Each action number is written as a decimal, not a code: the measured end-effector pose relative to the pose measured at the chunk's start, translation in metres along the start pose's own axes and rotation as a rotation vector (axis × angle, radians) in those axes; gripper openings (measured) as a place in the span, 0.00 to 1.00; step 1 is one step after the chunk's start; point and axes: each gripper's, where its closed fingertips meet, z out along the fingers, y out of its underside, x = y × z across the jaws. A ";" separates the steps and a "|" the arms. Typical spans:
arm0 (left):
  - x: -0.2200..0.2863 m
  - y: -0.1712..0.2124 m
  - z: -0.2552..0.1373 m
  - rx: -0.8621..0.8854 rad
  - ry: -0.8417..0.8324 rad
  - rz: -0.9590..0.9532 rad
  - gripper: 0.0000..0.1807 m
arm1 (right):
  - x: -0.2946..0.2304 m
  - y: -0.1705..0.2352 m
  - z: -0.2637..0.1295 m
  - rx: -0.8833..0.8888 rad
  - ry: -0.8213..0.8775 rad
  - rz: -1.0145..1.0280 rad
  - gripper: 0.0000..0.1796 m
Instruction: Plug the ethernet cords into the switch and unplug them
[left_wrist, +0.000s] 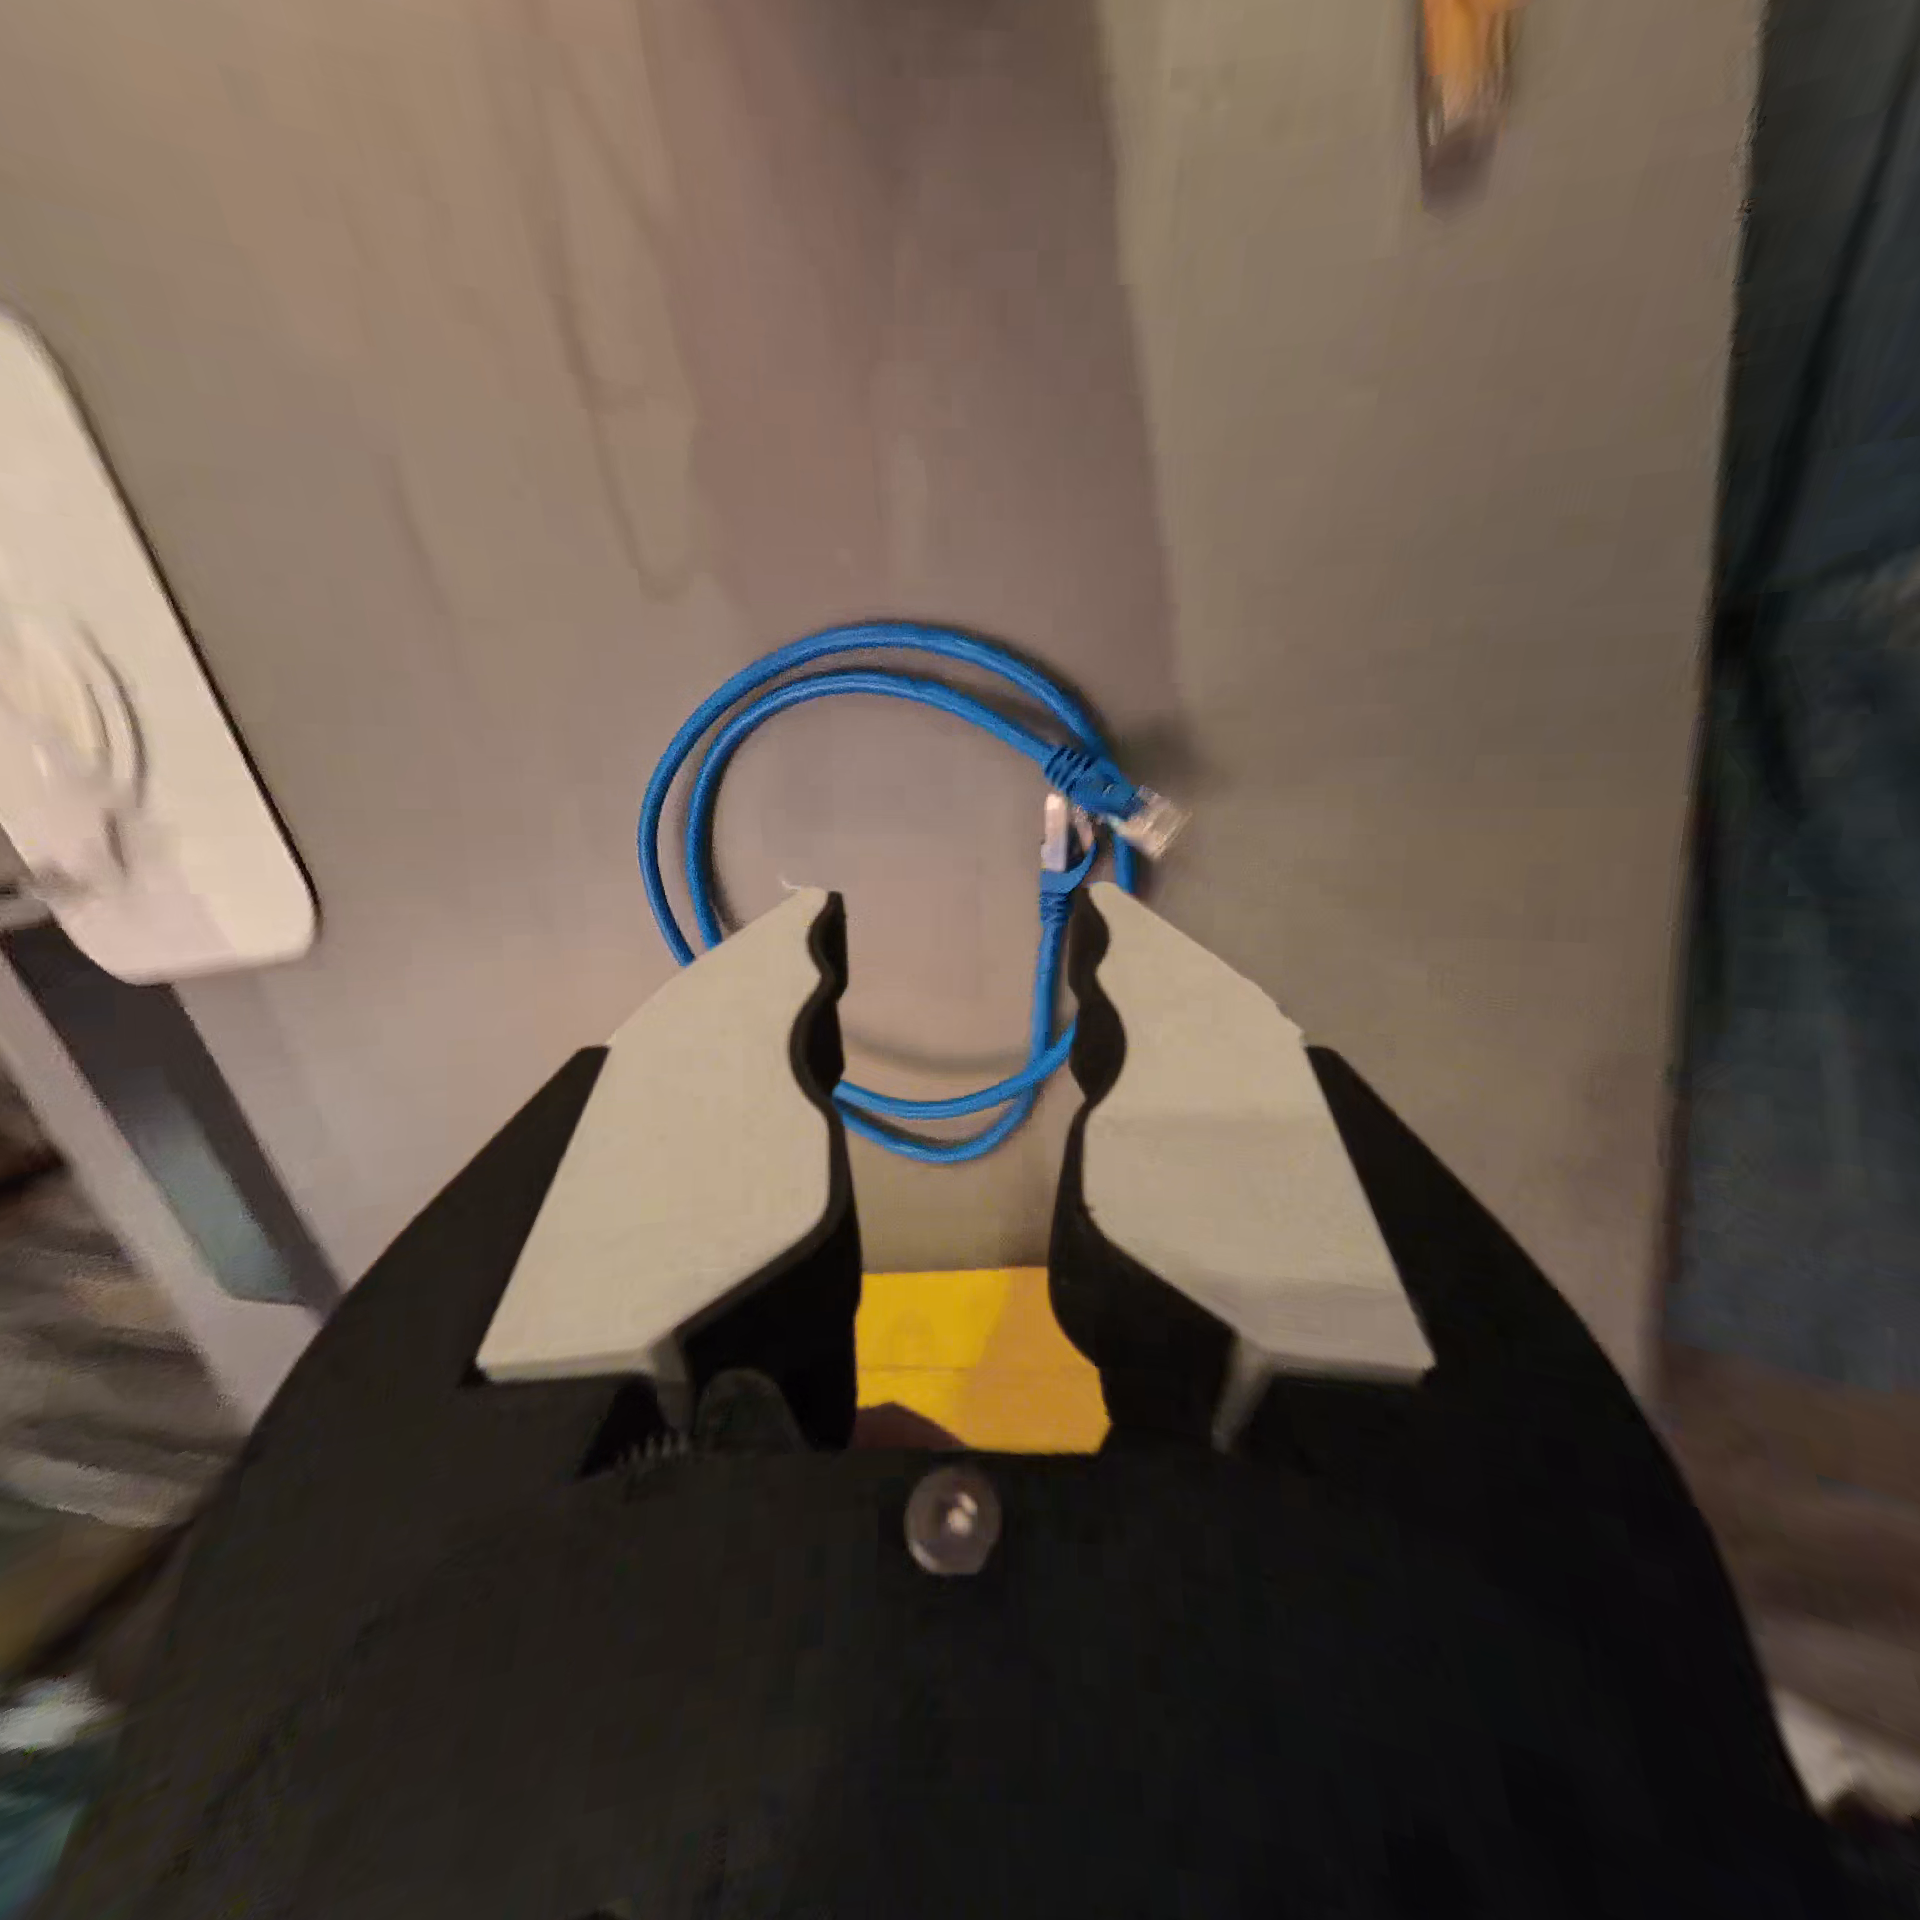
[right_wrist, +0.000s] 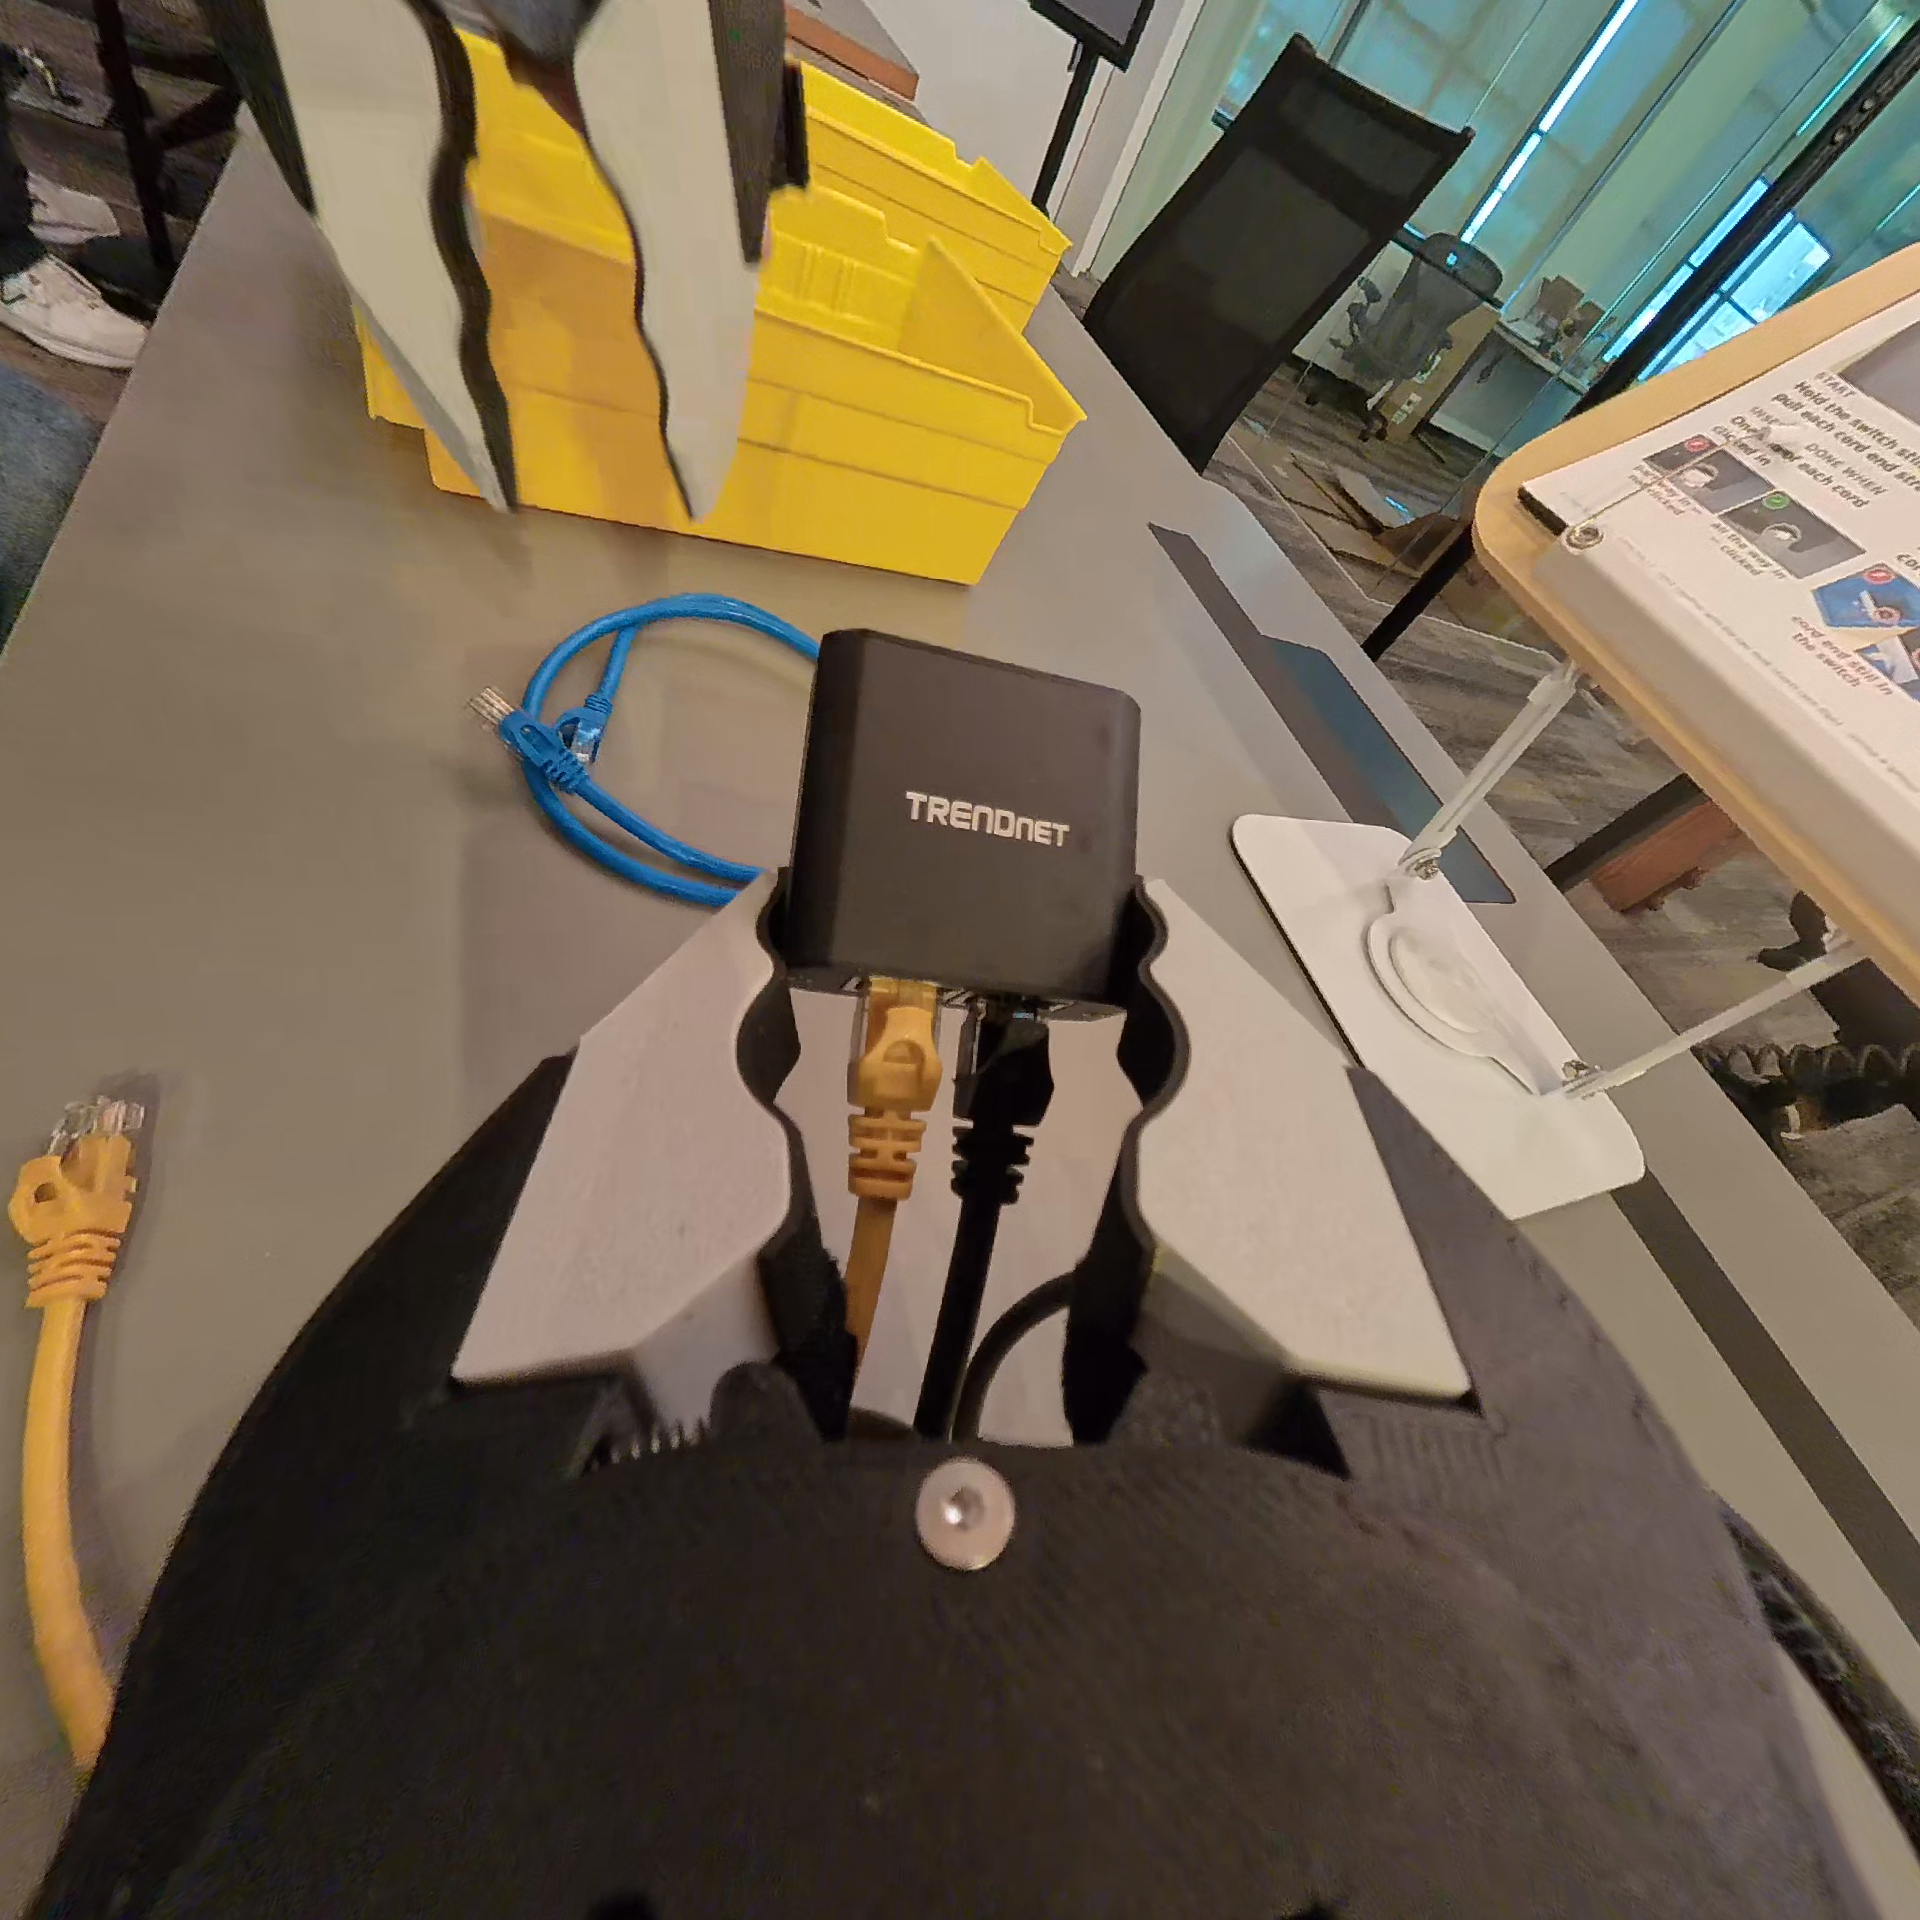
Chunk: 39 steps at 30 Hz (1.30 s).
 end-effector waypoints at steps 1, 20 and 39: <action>0.000 0.004 0.010 -0.044 -0.005 0.133 0.21 | 0.001 0.000 -0.001 0.003 0.002 0.004 0.34; 0.034 -0.025 0.088 -0.010 0.026 0.327 0.12 | 0.003 0.005 -0.001 -0.004 0.007 0.005 0.34; 0.022 -0.072 0.102 0.038 0.227 0.280 0.13 | 0.010 0.001 -0.011 0.026 0.031 0.019 0.34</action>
